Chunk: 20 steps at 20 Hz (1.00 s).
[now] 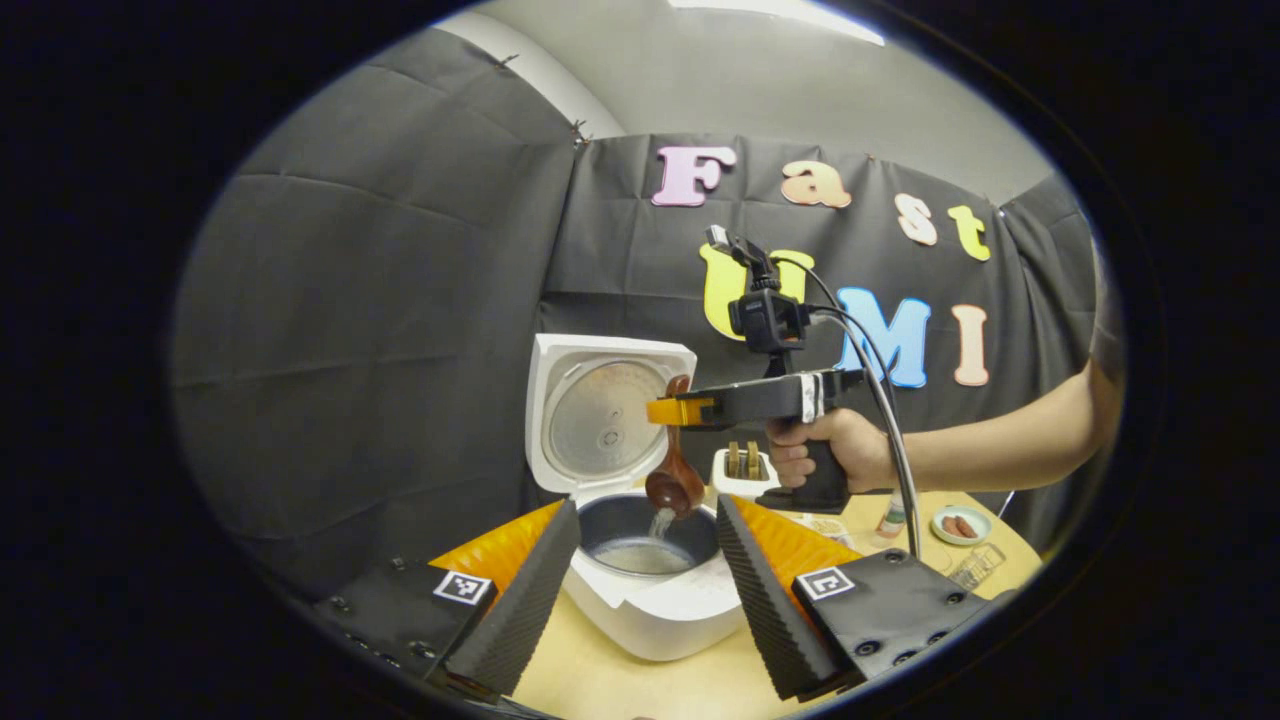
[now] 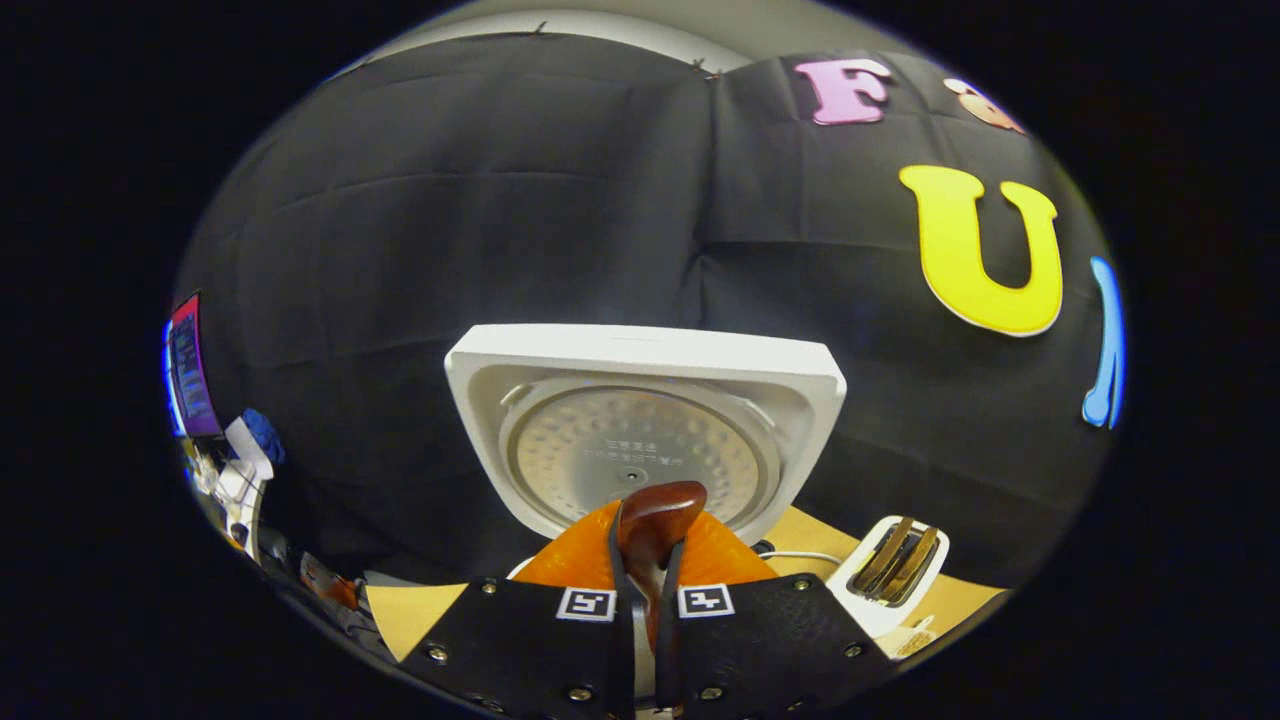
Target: Close the left gripper, press the button to open the rice cooker; take a wooden spoon from the chopstick holder with the right hand, scoop a spoonful of rice and pour it into the rice cooker, then put the wooden spoon back into the chopstick holder.
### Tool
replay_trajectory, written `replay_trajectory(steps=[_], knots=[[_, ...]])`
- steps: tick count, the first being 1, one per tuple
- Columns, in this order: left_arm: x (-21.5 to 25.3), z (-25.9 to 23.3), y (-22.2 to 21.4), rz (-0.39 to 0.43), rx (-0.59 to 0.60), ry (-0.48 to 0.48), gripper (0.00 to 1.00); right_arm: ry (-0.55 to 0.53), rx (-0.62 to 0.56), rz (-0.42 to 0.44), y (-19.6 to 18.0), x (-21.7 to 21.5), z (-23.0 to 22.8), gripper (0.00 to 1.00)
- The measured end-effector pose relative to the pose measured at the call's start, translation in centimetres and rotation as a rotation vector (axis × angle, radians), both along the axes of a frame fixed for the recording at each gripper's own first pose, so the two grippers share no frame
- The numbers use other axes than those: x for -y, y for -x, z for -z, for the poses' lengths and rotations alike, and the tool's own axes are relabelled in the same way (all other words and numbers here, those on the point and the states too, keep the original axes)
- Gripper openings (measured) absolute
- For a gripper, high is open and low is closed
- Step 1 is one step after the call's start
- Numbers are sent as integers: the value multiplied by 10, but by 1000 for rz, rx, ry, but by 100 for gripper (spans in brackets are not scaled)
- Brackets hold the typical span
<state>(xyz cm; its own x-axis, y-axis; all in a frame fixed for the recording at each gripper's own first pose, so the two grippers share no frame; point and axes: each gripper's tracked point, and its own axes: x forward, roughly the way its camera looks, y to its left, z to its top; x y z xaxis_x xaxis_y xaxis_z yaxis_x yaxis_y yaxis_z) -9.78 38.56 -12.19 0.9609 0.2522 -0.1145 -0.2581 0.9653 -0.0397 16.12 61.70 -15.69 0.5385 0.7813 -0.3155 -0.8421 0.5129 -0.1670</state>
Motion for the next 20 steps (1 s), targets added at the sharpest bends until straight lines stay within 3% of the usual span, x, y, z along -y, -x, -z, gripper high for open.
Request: replay_trajectory(steps=[2, 4, 10, 13, 20], knots=[[2, -2, 0, -1, 2, -3, 93, -25, -4, -2, 3, 2, -6, 8], [5, -5, 1, 4, 4, -7, 93, -115, -72, 34, -1, 11, -20, 8], [28, -10, -8, 50, 12, -13, 97, -502, -481, 202, -27, 85, -60, 8], [44, -13, -17, 87, 17, -15, 97, -637, -625, 272, -32, 130, -65, 8], [87, -20, -35, 180, 12, -33, 97, -795, -628, 415, -41, 232, -85, 8]])
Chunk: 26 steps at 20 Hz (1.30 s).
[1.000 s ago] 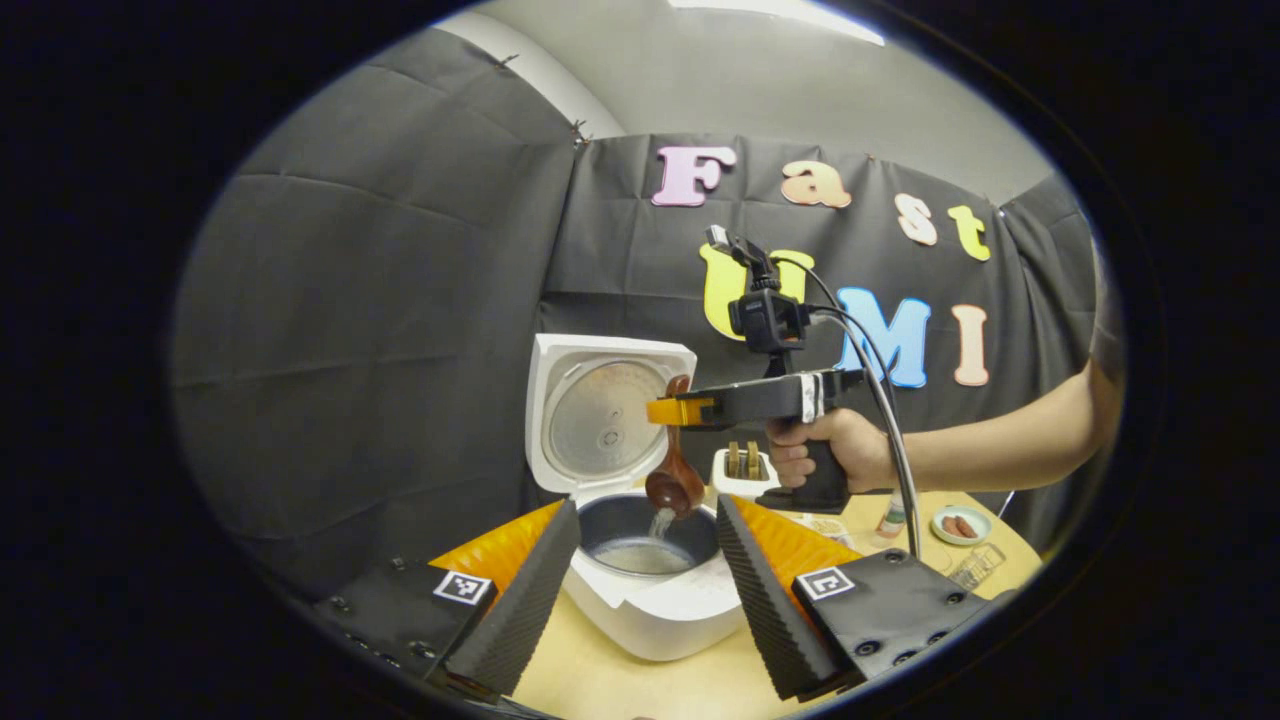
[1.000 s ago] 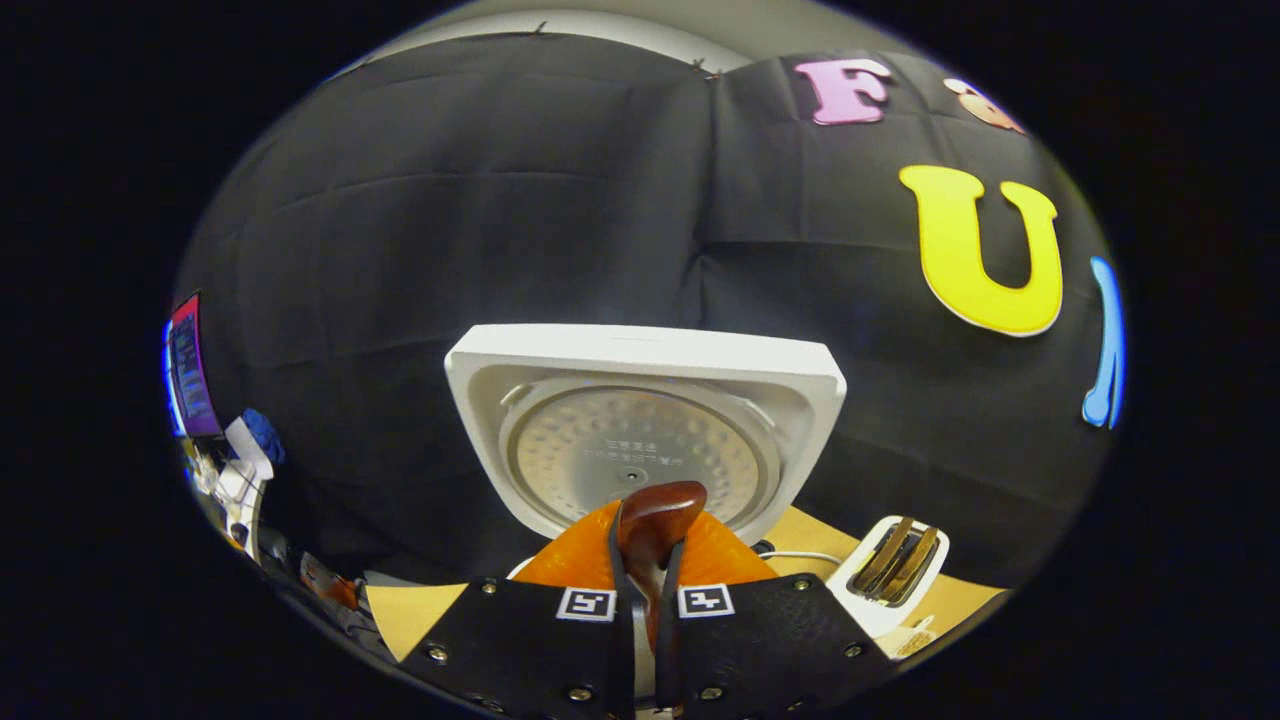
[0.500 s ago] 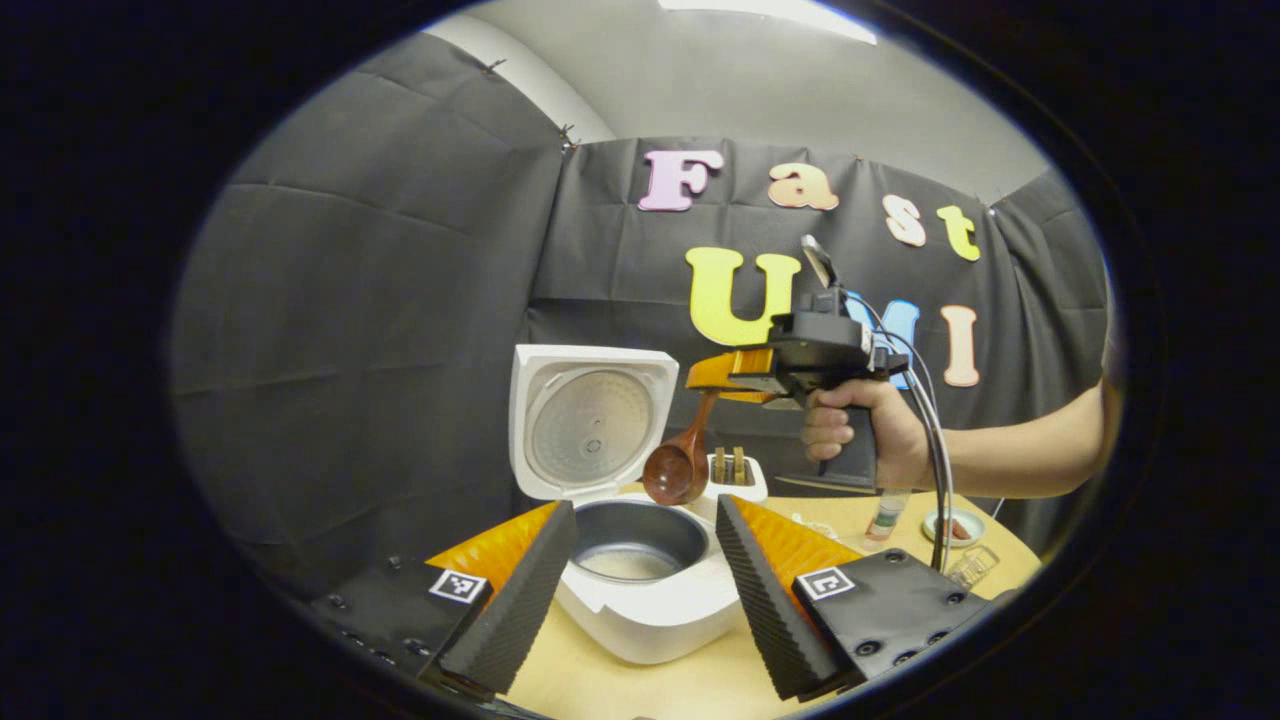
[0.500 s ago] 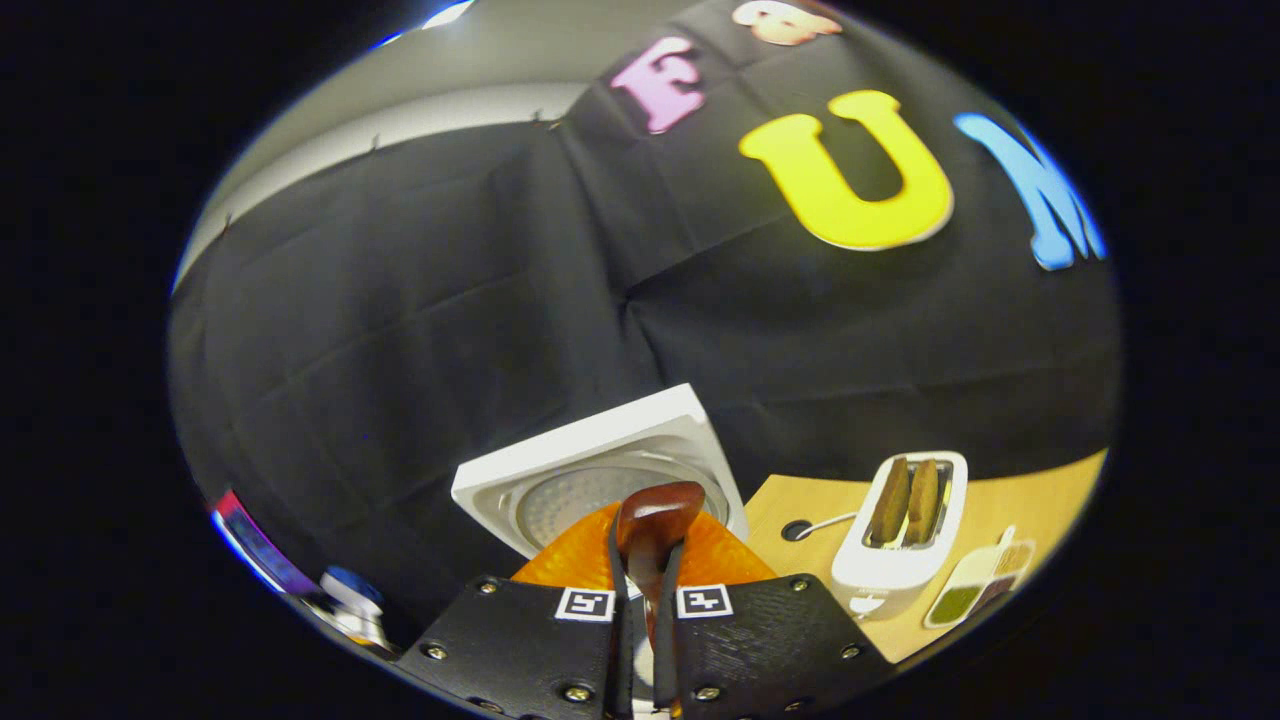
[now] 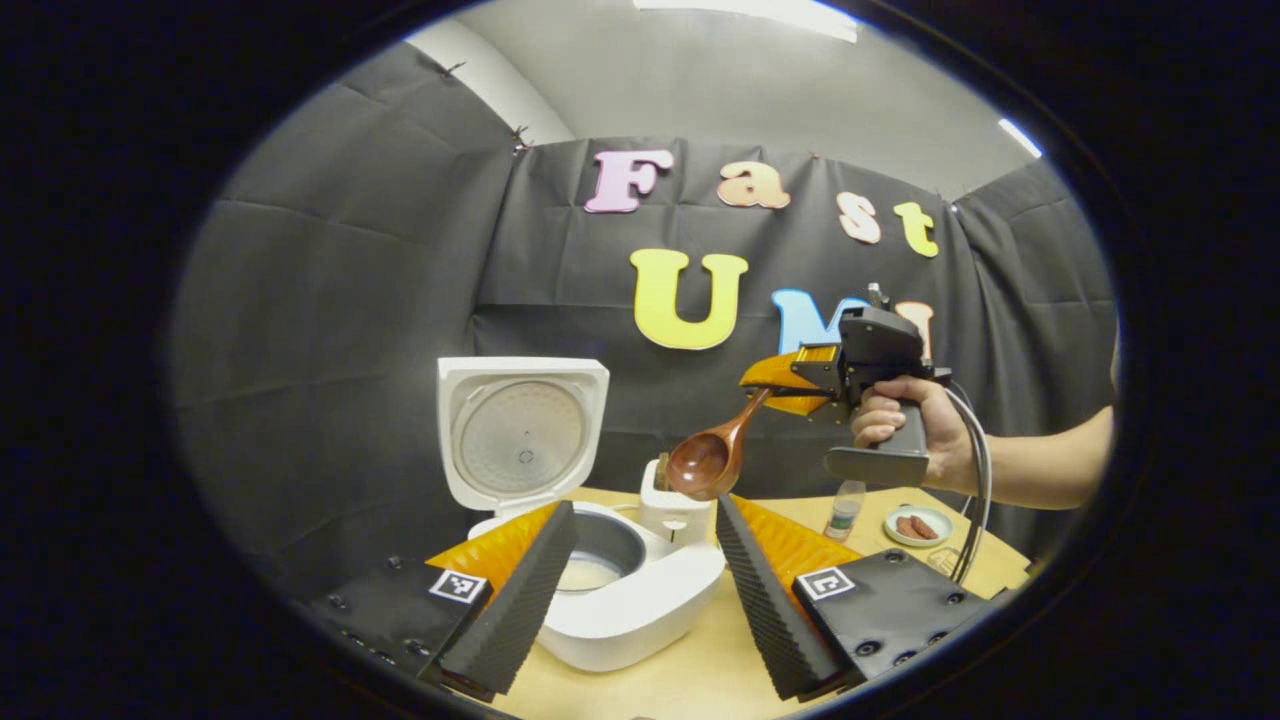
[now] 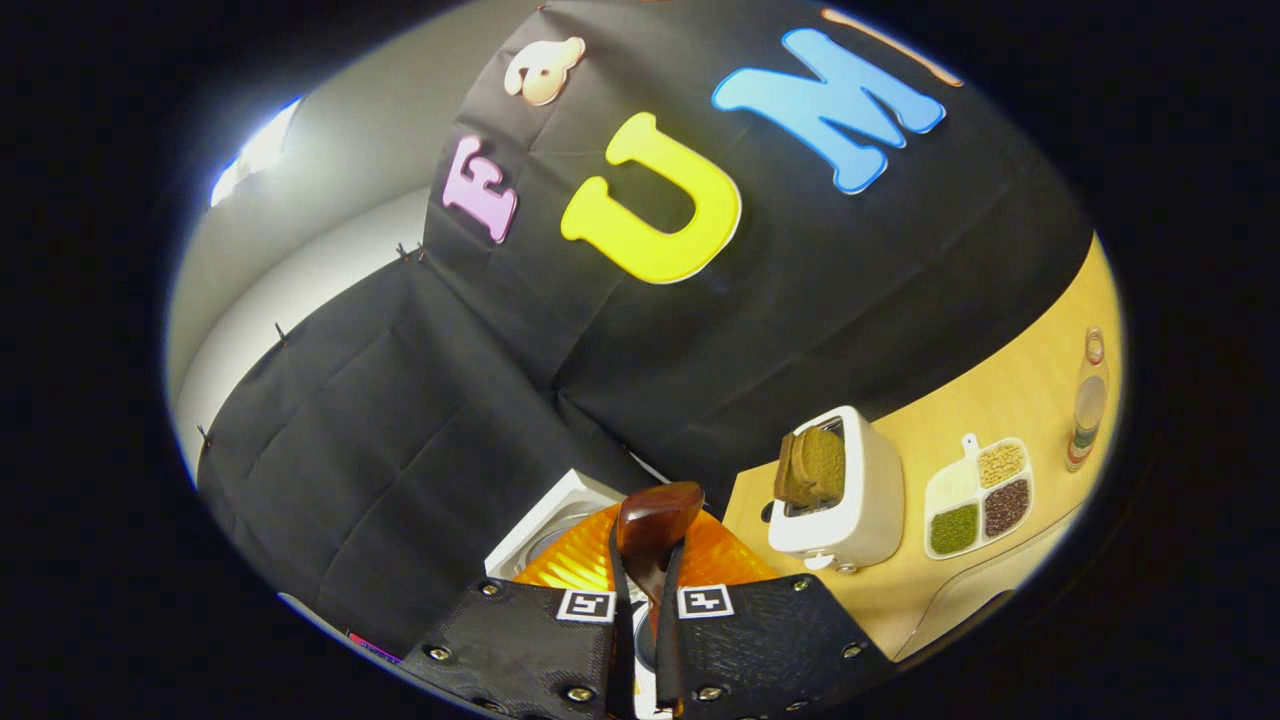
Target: Close the left gripper, press the button to open the rice cooker; take a wooden spoon from the chopstick holder with the right hand, scoop a spoonful of rice and pour it into the rice cooker, then put the wooden spoon back into the chopstick holder.
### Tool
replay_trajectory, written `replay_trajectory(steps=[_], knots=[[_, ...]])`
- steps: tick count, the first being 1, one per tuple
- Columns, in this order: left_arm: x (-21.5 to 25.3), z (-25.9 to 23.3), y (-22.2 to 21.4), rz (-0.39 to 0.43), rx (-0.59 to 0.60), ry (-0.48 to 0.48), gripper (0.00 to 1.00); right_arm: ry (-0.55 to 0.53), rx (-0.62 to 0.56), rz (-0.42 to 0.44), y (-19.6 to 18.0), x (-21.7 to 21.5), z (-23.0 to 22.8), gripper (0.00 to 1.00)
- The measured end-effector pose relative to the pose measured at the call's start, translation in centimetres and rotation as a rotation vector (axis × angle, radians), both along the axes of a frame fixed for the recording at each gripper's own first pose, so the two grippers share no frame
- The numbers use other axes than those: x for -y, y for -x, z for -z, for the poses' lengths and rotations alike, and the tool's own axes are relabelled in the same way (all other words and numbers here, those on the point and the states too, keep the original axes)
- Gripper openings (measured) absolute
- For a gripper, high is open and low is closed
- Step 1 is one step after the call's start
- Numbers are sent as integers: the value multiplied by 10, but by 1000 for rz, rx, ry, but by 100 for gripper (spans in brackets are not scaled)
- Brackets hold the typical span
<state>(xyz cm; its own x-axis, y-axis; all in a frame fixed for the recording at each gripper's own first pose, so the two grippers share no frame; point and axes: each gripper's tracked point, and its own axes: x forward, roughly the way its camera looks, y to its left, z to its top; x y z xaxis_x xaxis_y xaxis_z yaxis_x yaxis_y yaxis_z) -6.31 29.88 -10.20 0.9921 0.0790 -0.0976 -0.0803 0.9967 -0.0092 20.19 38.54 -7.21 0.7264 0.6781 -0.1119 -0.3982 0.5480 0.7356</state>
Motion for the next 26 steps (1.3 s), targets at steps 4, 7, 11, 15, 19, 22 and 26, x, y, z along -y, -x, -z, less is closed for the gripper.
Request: replay_trajectory(steps=[4, 7, 11, 15, 19, 22, 26], knots=[[26, -1, -7, 49, -6, -9, 97, -24, 9, 59, 6, 51, -12, 8], [44, -4, -11, 83, -5, -19, 97, -19, 18, 97, 17, 84, -15, 8], [68, -6, -20, 125, -2, -22, 97, 12, 20, 155, 30, 133, -8, 9], [89, -5, -29, 152, -4, -17, 97, 35, 12, 218, 39, 181, -4, 8], [110, -5, -36, 182, -3, -23, 97, 66, 9, 293, 51, 233, 2, 8], [127, -3, -41, 201, -8, -25, 97, 114, 6, 352, 58, 273, 6, 8], [150, -1, -47, 221, -12, -23, 97, 161, -12, 406, 66, 320, 18, 8]])
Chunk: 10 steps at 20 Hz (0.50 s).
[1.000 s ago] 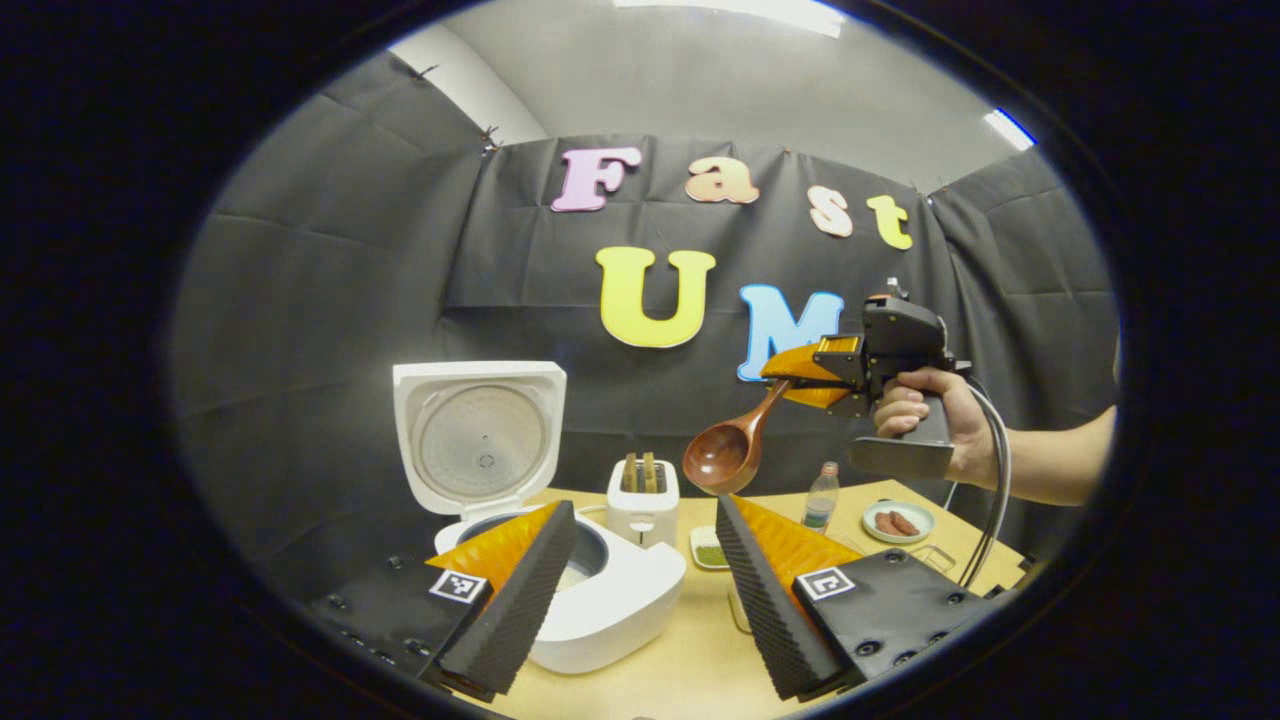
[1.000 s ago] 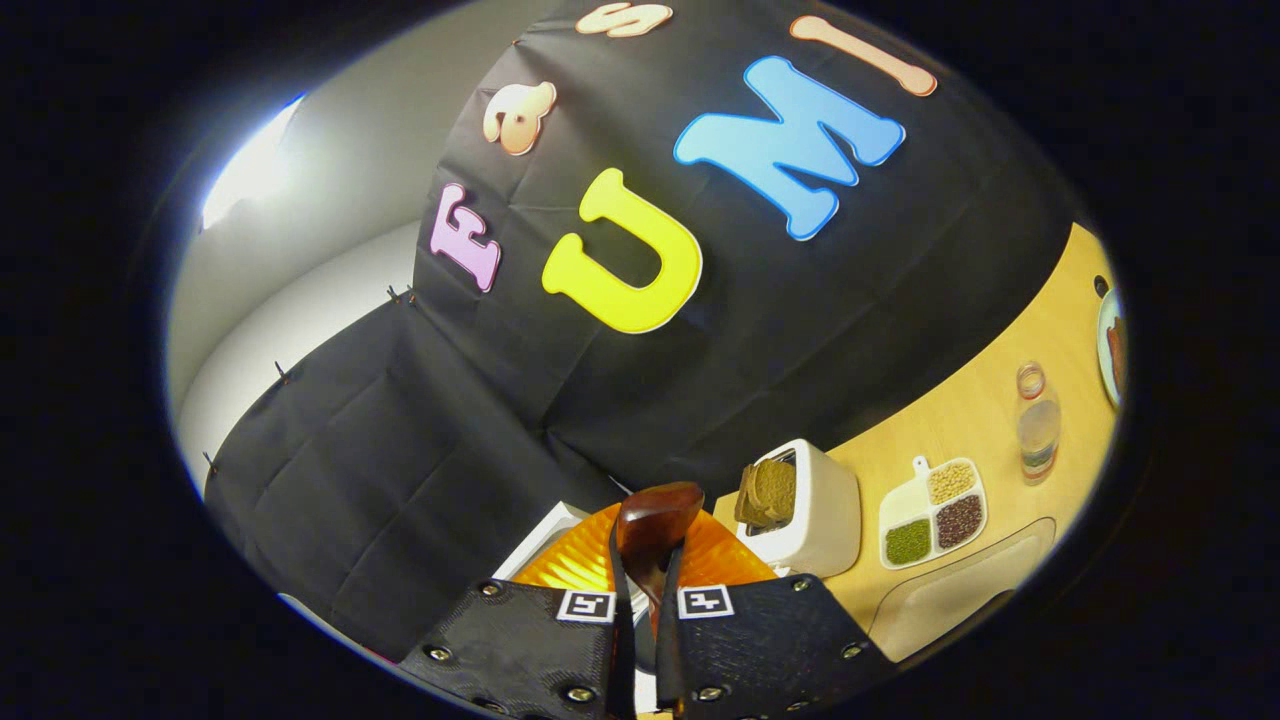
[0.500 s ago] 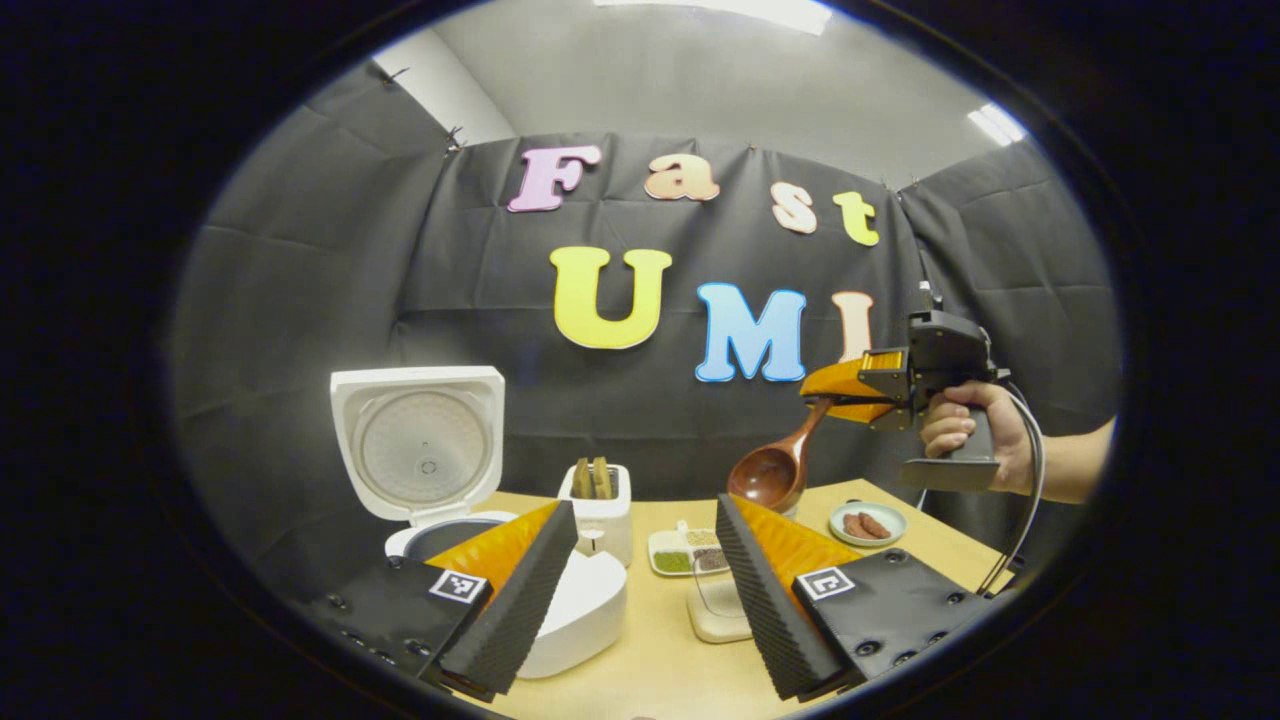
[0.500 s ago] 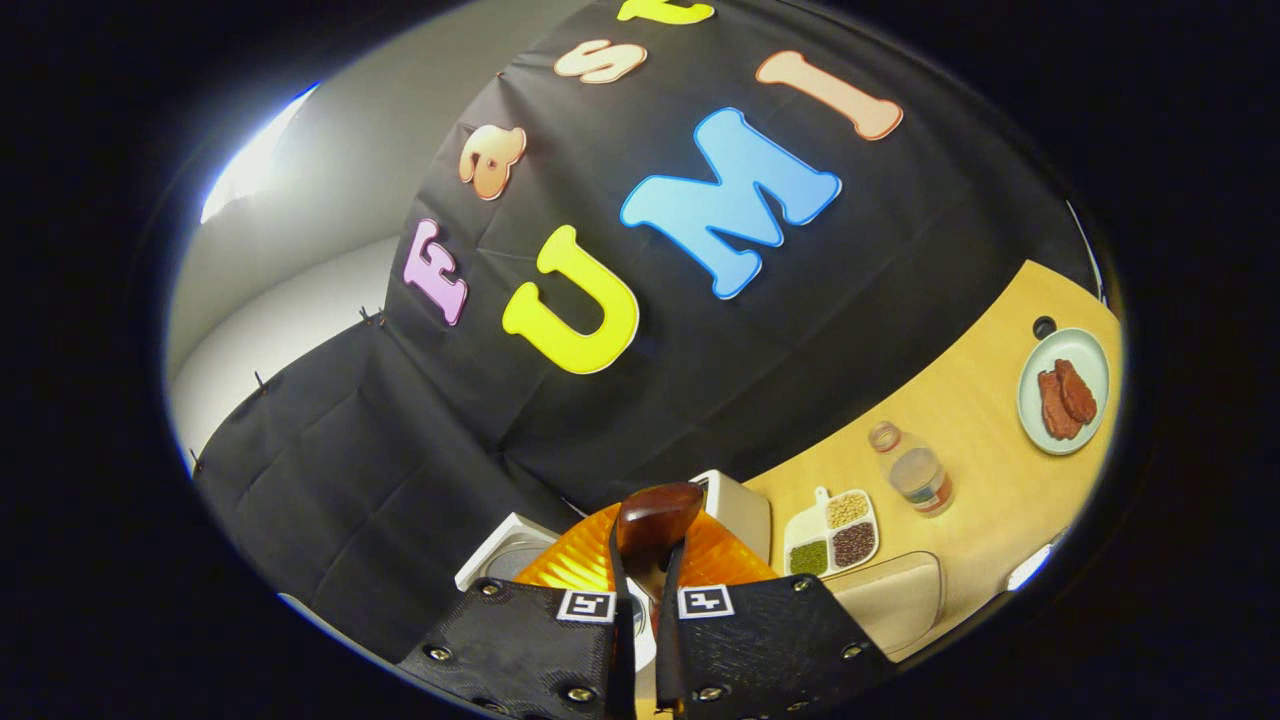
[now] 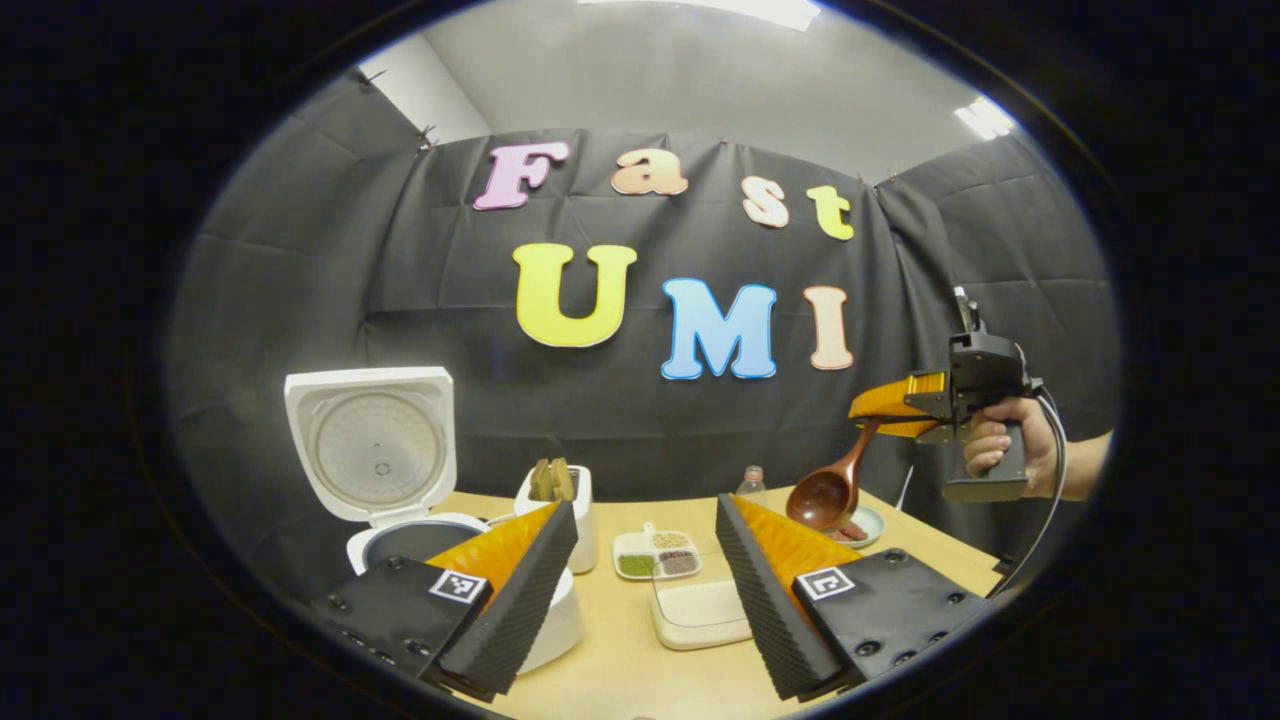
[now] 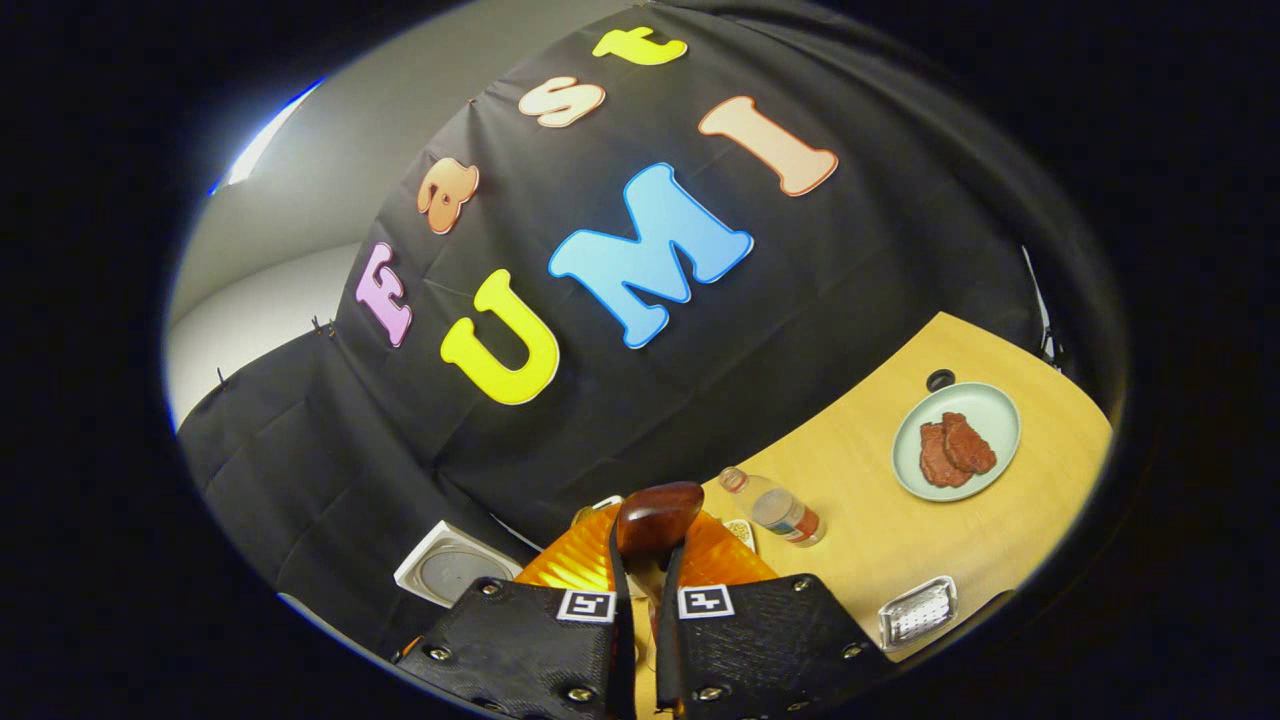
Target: Close the left gripper, press the button to open the rice cooker; take a wooden spoon from the chopstick holder with the right hand, scoop a spoonful of rice and pour it into the rice cooker, then put the wooden spoon back into the chopstick holder.
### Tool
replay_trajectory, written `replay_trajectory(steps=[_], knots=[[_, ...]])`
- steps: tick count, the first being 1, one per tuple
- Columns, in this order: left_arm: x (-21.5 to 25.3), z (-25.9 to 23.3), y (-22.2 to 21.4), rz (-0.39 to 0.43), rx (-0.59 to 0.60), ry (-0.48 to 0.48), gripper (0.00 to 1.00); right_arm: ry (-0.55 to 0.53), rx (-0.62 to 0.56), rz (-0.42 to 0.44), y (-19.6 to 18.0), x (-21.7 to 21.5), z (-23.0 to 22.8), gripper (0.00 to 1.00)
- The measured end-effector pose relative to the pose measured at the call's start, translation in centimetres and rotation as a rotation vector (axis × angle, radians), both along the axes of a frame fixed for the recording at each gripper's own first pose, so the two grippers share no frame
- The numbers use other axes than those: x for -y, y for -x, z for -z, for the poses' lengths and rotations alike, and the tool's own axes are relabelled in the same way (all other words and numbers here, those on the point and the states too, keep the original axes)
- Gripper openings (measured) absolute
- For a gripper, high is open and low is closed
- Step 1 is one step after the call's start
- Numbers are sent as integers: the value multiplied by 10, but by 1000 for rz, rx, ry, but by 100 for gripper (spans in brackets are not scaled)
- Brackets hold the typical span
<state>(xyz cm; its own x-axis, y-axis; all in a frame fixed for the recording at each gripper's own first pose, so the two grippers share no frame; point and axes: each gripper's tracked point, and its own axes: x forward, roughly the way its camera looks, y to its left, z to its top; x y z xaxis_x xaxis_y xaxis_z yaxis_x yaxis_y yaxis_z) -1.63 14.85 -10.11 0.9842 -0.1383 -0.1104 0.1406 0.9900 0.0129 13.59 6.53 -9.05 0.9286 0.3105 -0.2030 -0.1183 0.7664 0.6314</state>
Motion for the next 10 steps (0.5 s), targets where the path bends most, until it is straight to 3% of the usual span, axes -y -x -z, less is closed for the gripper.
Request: replay_trajectory(steps=[5, 10], knots=[[20, 0, -3, 6, -3, -4, 97, 54, -48, 72, 12, 57, 24, 8], [34, 1, -1, 3, -11, -9, 96, 195, -98, 123, 27, 103, 66, 8]])
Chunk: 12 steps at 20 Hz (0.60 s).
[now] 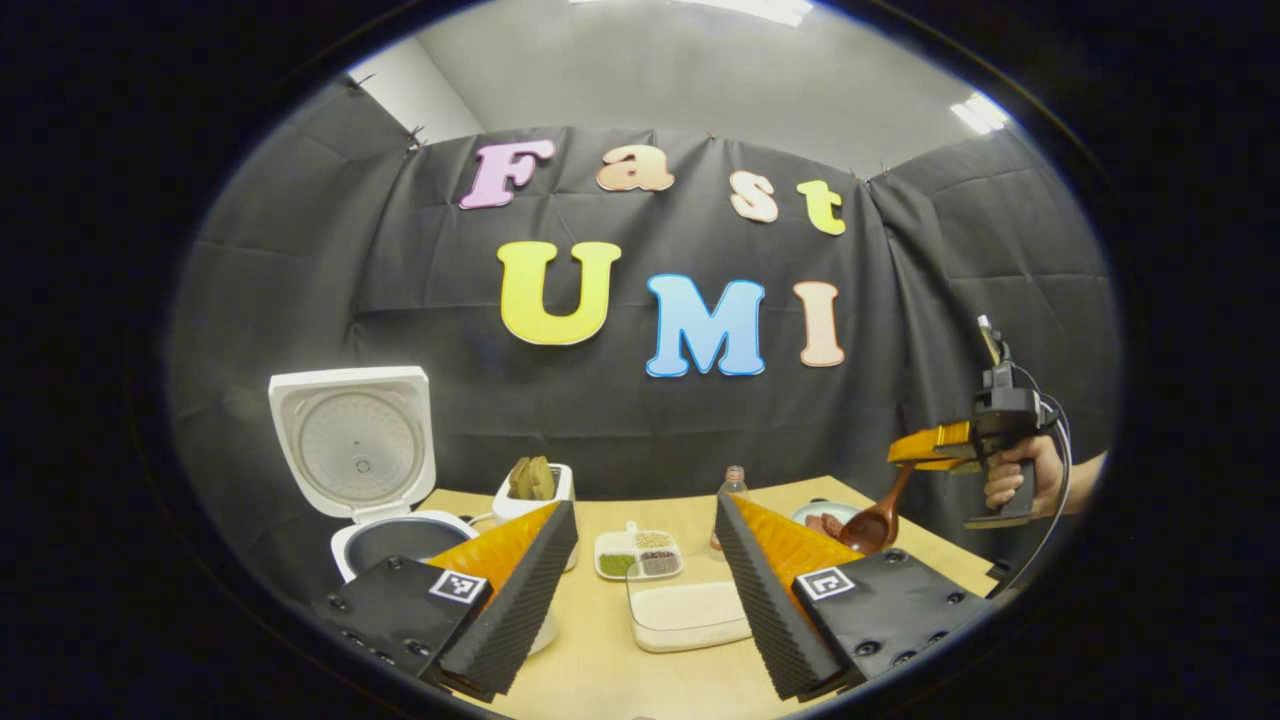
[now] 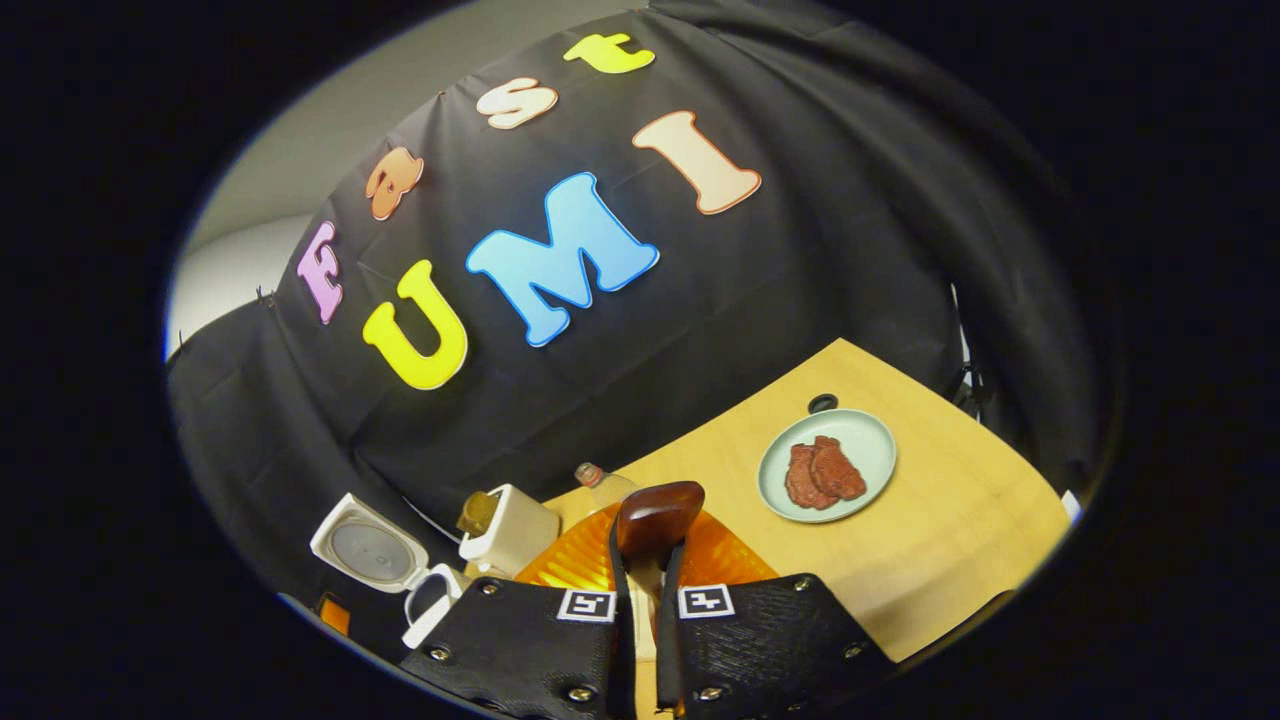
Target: Close the left gripper, press the button to open the rice cooker; take a wooden spoon from the chopstick holder with the right hand, scoop a spoonful of rice and pour it into the rice cooker, then put the wooden spoon back into the chopstick holder.
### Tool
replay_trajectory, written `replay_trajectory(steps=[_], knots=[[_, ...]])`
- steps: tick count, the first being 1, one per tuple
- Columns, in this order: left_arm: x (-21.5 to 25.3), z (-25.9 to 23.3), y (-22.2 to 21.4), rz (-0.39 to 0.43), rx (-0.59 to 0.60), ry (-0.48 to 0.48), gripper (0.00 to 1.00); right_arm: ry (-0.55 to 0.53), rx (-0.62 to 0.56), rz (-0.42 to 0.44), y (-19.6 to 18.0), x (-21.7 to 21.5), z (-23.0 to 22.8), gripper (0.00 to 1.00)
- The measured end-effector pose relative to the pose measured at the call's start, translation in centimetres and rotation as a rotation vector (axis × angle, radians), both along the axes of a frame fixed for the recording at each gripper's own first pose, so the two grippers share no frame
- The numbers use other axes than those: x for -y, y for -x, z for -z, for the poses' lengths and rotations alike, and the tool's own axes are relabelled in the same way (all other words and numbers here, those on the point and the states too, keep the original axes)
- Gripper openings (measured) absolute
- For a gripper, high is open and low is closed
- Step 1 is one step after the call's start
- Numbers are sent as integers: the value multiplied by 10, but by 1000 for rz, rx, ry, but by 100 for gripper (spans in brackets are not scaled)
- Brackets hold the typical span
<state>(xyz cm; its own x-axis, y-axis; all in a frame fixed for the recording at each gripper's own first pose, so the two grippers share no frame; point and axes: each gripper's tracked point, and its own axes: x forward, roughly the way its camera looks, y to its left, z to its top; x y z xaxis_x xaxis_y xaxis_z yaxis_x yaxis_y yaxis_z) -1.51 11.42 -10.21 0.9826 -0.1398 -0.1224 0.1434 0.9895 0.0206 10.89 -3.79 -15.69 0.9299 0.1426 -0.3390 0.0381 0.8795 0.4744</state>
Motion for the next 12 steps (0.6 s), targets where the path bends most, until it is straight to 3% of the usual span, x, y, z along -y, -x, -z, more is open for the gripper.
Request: replay_trajectory(steps=[12], knots=[[13, -1, 13, -22, -31, -39, 96, 204, -109, -11, -1, -3, 88, 8]])
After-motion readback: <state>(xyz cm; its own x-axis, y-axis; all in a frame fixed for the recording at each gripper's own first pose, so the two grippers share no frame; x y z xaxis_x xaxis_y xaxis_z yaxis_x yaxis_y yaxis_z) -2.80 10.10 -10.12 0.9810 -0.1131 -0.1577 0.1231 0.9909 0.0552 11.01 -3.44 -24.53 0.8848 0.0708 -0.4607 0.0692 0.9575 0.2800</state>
